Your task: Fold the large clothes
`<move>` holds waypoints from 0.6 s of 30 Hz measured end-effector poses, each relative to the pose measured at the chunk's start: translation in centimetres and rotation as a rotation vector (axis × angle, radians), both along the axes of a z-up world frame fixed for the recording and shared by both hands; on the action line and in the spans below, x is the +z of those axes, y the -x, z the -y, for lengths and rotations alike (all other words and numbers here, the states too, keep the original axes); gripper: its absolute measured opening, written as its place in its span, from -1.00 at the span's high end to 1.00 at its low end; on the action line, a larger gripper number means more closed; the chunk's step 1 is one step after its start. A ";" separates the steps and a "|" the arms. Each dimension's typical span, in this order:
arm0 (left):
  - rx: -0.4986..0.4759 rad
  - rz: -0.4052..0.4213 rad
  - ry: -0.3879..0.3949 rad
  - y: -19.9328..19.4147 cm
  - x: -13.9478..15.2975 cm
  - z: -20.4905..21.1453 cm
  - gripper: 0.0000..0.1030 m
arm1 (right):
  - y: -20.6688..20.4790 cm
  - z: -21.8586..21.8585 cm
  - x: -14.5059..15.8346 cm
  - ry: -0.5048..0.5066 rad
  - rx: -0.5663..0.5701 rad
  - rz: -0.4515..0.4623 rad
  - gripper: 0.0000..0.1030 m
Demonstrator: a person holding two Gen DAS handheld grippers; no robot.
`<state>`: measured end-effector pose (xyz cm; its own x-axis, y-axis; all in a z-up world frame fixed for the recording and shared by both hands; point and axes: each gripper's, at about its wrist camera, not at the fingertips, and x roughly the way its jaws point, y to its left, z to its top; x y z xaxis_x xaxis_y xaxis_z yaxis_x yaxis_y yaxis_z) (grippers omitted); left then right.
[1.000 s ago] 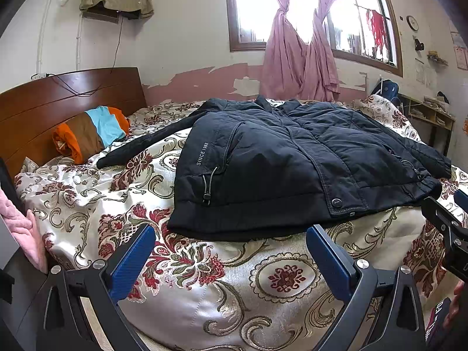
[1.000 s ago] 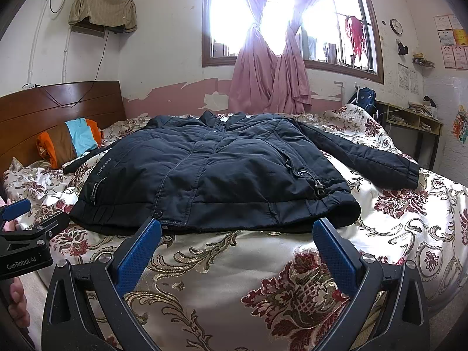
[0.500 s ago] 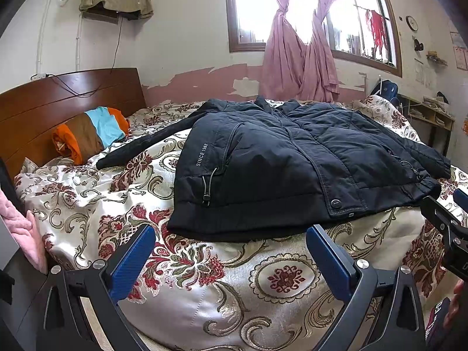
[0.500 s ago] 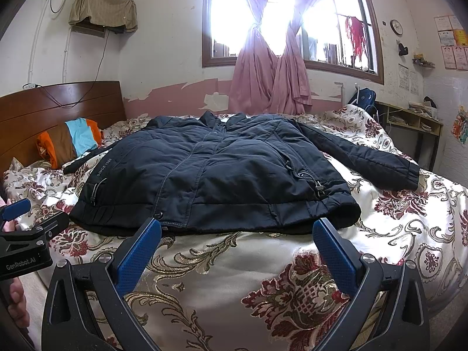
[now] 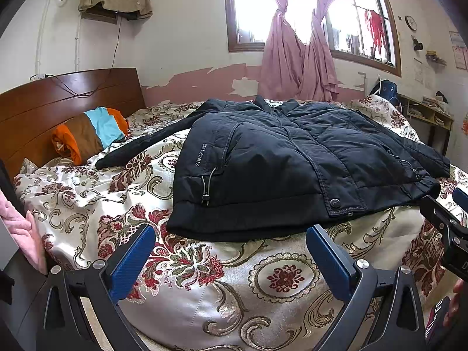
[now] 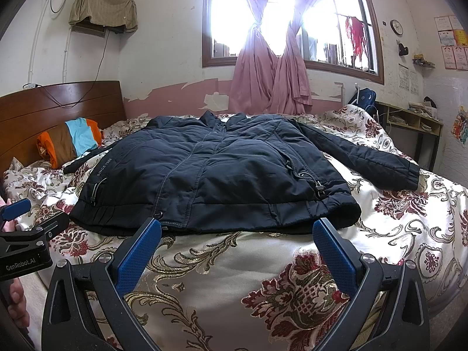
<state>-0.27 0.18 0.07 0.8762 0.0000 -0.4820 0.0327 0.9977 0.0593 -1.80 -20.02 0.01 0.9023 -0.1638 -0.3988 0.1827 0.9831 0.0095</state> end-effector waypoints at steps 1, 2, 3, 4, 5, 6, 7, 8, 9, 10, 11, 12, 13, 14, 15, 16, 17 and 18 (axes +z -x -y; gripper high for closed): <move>0.000 0.000 0.001 0.0 0.0 0.0 -1.00 | 0.0 0.0 0.0 0.000 0.000 0.000 -0.98; -0.001 0.000 0.001 0.0 0.0 0.0 -1.00 | 0.0 0.0 0.0 0.000 0.000 0.000 -0.98; 0.000 -0.001 0.001 0.0 0.0 0.0 -1.00 | 0.0 0.0 0.0 0.000 0.000 0.000 -0.98; 0.000 -0.001 0.001 0.0 0.0 0.0 -1.00 | 0.0 0.0 0.0 0.000 0.000 0.000 -0.98; -0.001 -0.001 0.001 0.0 0.0 0.0 -1.00 | 0.0 0.0 0.0 0.000 0.000 0.000 -0.98; 0.000 -0.001 0.001 0.0 0.0 0.0 -1.00 | 0.0 0.0 0.0 0.000 0.000 0.001 -0.98; 0.000 -0.001 0.000 0.0 0.0 0.0 -1.00 | 0.0 0.0 0.0 0.000 0.000 0.000 -0.98; -0.001 -0.001 0.001 0.0 0.0 0.1 -1.00 | 0.0 0.0 0.0 0.000 0.000 0.000 -0.98; 0.000 -0.001 0.001 0.0 0.0 0.1 -1.00 | 0.0 0.0 -0.1 0.001 0.000 0.000 -0.98; 0.000 -0.001 0.000 0.0 0.0 0.1 -1.00 | 0.0 0.0 -0.1 0.001 0.000 -0.001 -0.98; 0.000 0.000 0.000 0.0 0.0 0.1 -1.00 | 0.0 0.0 -0.1 0.001 0.000 -0.001 -0.98; 0.000 0.000 0.000 0.0 0.0 0.1 -1.00 | 0.0 -0.1 -0.1 0.000 0.001 0.000 -0.98; 0.000 -0.001 0.000 0.0 0.0 0.1 -1.00 | 0.0 -0.1 -0.1 0.001 0.000 0.000 -0.98; 0.000 -0.002 0.000 0.0 0.0 0.1 -1.00 | 0.0 -0.1 -0.1 0.001 0.000 0.000 -0.98; -0.001 -0.002 -0.001 0.0 0.0 0.1 -1.00 | 0.0 -0.1 -0.1 0.000 0.000 0.000 -0.98; -0.001 -0.001 -0.001 0.0 0.0 0.1 -1.00 | 0.0 -0.1 -0.1 0.000 0.000 0.000 -0.98; -0.001 -0.001 -0.002 0.0 0.0 0.1 -1.00 | 0.0 -0.1 -0.1 0.000 0.000 0.000 -0.98; -0.001 -0.001 -0.003 0.0 0.0 0.1 -1.00 | 0.0 -0.1 -0.1 0.000 0.000 0.000 -0.98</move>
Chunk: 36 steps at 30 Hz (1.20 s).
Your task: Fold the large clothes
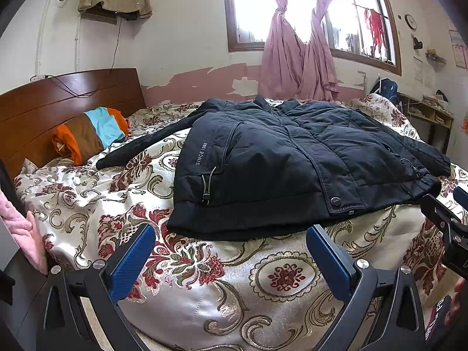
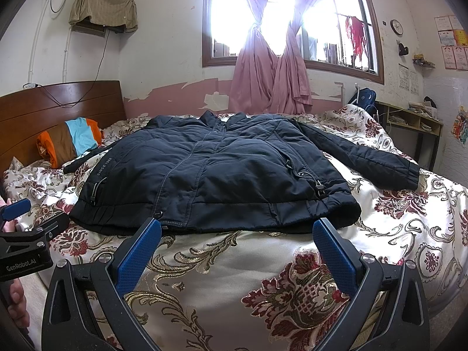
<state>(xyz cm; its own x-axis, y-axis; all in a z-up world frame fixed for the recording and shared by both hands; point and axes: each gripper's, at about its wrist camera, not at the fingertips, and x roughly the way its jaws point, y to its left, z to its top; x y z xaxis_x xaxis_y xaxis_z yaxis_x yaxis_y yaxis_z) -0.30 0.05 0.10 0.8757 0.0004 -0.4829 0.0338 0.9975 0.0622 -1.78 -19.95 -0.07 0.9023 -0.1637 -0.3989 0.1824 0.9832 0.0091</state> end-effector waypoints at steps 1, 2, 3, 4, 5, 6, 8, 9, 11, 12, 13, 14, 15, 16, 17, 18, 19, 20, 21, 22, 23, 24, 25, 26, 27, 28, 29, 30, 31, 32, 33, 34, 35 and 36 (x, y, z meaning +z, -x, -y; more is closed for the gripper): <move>0.000 0.001 0.001 0.0 0.0 0.0 -1.00 | 0.0 0.0 0.0 0.000 0.000 0.000 -0.98; 0.001 0.001 0.003 0.0 0.0 0.0 -1.00 | 0.0 0.0 0.0 0.000 0.000 -0.001 -0.98; 0.001 0.002 0.003 0.0 0.0 0.0 -1.00 | 0.0 0.0 0.0 0.000 0.000 0.000 -0.98; 0.001 0.001 0.003 0.0 0.0 0.0 -1.00 | 0.0 0.0 0.0 0.001 0.000 0.000 -0.98; 0.001 0.001 0.003 0.0 0.0 0.0 -1.00 | 0.0 0.0 0.0 0.001 0.000 0.000 -0.98; 0.002 0.001 0.003 0.0 0.0 0.0 -1.00 | 0.0 0.0 0.0 0.001 0.001 0.000 -0.98; 0.001 0.000 0.002 0.0 0.0 0.0 -1.00 | 0.0 0.0 0.0 0.001 0.000 0.000 -0.98; 0.001 0.000 0.002 0.0 0.0 0.0 -1.00 | 0.0 0.0 0.0 0.000 0.000 0.000 -0.98; 0.000 0.001 0.001 0.0 0.0 0.0 -1.00 | 0.0 0.0 0.0 0.000 0.000 0.000 -0.98; 0.000 0.001 0.001 0.0 0.0 0.0 -1.00 | 0.0 0.0 0.0 0.000 0.000 0.000 -0.98; 0.000 0.001 0.001 0.0 0.0 0.0 -1.00 | 0.0 0.1 0.0 0.000 0.000 0.000 -0.98; 0.000 0.001 0.001 0.0 0.0 0.0 -1.00 | 0.0 0.1 0.0 0.000 0.000 0.000 -0.98; 0.001 0.002 0.001 0.0 0.0 0.0 -1.00 | 0.0 0.1 0.0 0.000 0.000 0.000 -0.98; 0.001 0.002 0.002 0.0 0.0 0.0 -1.00 | 0.0 0.1 0.0 0.000 0.000 0.000 -0.98; 0.000 0.001 0.001 0.0 0.0 0.0 -1.00 | 0.0 0.1 0.0 0.000 0.000 0.000 -0.98; 0.001 0.001 0.001 0.0 0.0 0.0 -1.00 | 0.0 0.1 0.0 0.000 0.000 0.000 -0.98; 0.001 0.000 0.000 0.0 0.0 0.0 -1.00 | 0.0 0.0 0.0 0.000 0.000 0.000 -0.98; 0.001 0.000 -0.001 0.0 0.0 0.0 -1.00 | 0.0 0.0 0.0 0.001 0.000 -0.001 -0.98; 0.001 0.000 -0.003 0.0 0.0 0.0 -1.00 | 0.0 0.0 0.0 0.002 0.001 -0.001 -0.98; 0.000 0.000 -0.006 0.1 0.2 0.2 -1.00 | 0.0 0.0 0.0 0.002 0.001 -0.001 -0.98; 0.000 -0.001 -0.010 0.1 0.3 0.3 -1.00 | 0.0 -0.1 0.0 0.003 0.002 -0.001 -0.98; -0.002 0.000 -0.014 0.1 0.4 0.3 -1.00 | 0.0 -0.1 0.1 0.003 0.003 -0.001 -0.98; -0.003 0.002 -0.017 0.1 0.6 0.4 -1.00 | 0.0 0.0 0.1 0.002 0.004 -0.001 -0.98; -0.007 0.005 -0.021 0.0 0.7 0.5 -1.00 | 0.0 0.1 0.1 0.002 0.005 -0.001 -0.98; -0.010 0.007 -0.022 0.0 0.8 0.7 -1.00 | -0.1 0.2 0.1 0.003 0.004 0.000 -0.98; -0.017 0.010 -0.022 -0.1 1.2 0.7 -1.00 | -0.1 0.2 0.5 0.005 0.003 0.004 -0.98; -0.025 0.017 -0.022 -0.2 1.5 0.7 -1.00 | 0.1 0.2 0.9 0.007 0.002 0.009 -0.98; -0.030 0.026 -0.025 -0.2 1.9 0.8 -1.00 | 0.2 0.4 1.1 0.009 -0.002 0.013 -0.98; -0.033 0.035 -0.031 -0.4 2.2 0.9 -1.00 | 0.2 0.5 1.5 0.011 -0.003 0.019 -0.98; -0.038 0.050 -0.035 -0.4 2.7 0.9 -1.00 | 0.1 0.6 1.9 0.010 -0.002 0.023 -0.98; -0.041 0.067 -0.040 -0.3 3.2 1.0 -1.00 | 0.1 0.7 2.2 0.010 -0.003 0.028 -0.98; -0.043 0.083 -0.045 -0.3 3.8 1.1 -1.00 | 0.1 0.8 2.6 0.011 -0.006 0.034 -0.98; -0.046 0.095 -0.049 -0.2 4.3 1.2 -1.00 | 0.1 0.9 3.0 0.011 -0.007 0.038 -0.98; -0.048 0.109 -0.049 -0.2 4.8 1.1 -1.00 | 0.0 1.0 3.3 0.013 -0.008 0.042 -0.98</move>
